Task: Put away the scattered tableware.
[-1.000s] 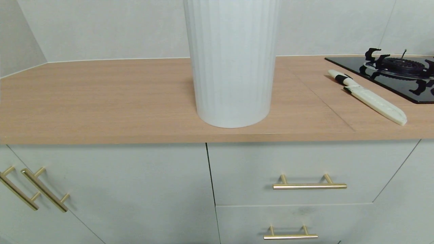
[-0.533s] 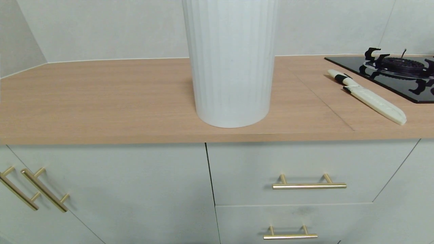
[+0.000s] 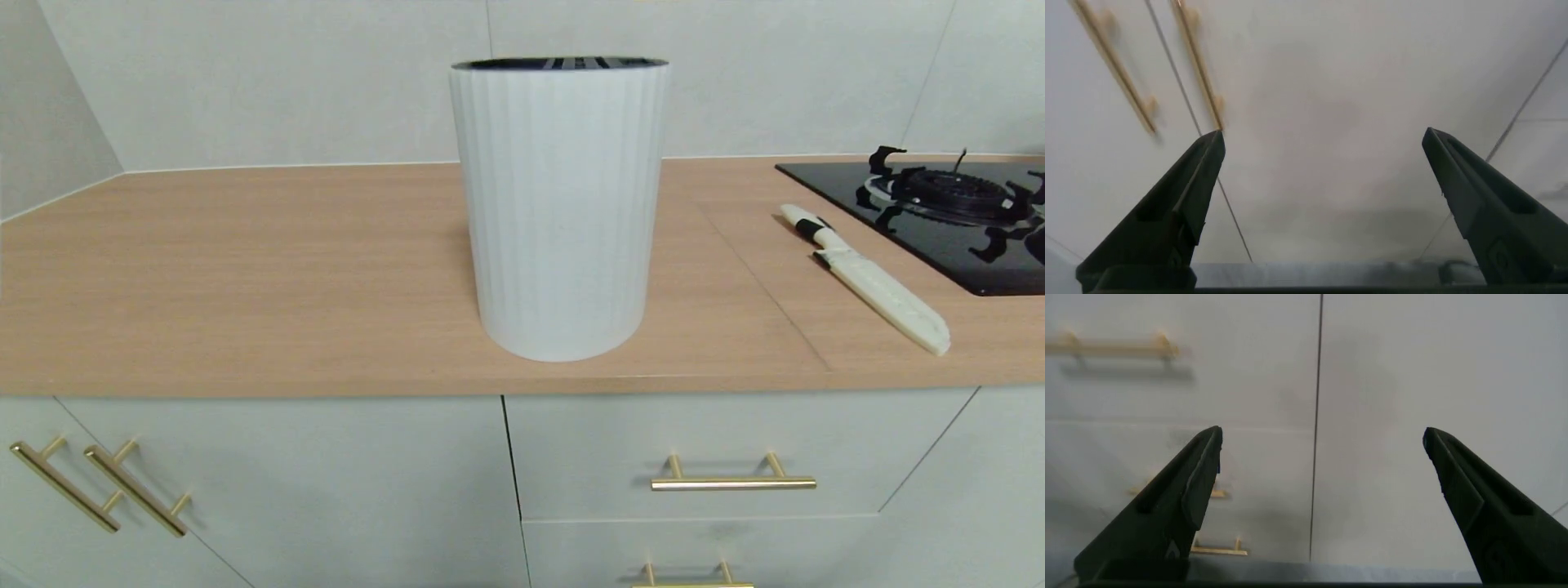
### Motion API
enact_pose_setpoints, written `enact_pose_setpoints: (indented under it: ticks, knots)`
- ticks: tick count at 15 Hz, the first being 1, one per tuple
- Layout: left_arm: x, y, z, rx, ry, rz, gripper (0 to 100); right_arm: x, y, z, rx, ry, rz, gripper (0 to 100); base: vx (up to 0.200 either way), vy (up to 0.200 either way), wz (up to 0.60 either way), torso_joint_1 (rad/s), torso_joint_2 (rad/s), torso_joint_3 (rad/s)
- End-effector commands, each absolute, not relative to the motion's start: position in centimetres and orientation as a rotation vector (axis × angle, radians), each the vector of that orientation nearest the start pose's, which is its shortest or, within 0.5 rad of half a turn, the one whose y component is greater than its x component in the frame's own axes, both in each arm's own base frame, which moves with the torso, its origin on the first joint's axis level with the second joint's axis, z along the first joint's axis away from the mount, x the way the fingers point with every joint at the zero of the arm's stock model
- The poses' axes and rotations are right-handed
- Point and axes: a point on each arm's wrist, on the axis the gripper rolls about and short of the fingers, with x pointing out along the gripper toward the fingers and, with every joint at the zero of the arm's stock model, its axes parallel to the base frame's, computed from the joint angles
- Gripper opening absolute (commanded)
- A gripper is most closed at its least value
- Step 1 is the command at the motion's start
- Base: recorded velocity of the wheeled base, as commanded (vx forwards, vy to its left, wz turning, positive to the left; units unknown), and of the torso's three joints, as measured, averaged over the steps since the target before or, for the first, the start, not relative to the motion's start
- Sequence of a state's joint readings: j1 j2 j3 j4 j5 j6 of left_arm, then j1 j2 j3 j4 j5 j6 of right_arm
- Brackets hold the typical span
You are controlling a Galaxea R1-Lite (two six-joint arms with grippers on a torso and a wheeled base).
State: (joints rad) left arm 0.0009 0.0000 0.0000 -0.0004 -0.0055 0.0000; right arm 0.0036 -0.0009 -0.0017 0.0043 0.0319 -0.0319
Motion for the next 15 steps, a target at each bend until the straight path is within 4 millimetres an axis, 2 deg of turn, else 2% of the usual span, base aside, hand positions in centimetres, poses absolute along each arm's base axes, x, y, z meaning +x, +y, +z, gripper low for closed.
enact_pose_setpoints:
  ticks: [1,15]
  knots:
    - [-2.27,-0.01,7.57,0.0,0.0,-0.003,100,-2.29,0.06,7.54,-0.032,0.002,0.037,100,0.0,0.0,0.0,0.168,-0.52,-0.286]
    - [-2.27,-0.02,7.57,0.0,0.0,-0.005,100,-2.29,0.06,7.54,-0.032,0.002,0.037,100,0.0,0.0,0.0,0.197,-0.49,-0.282]
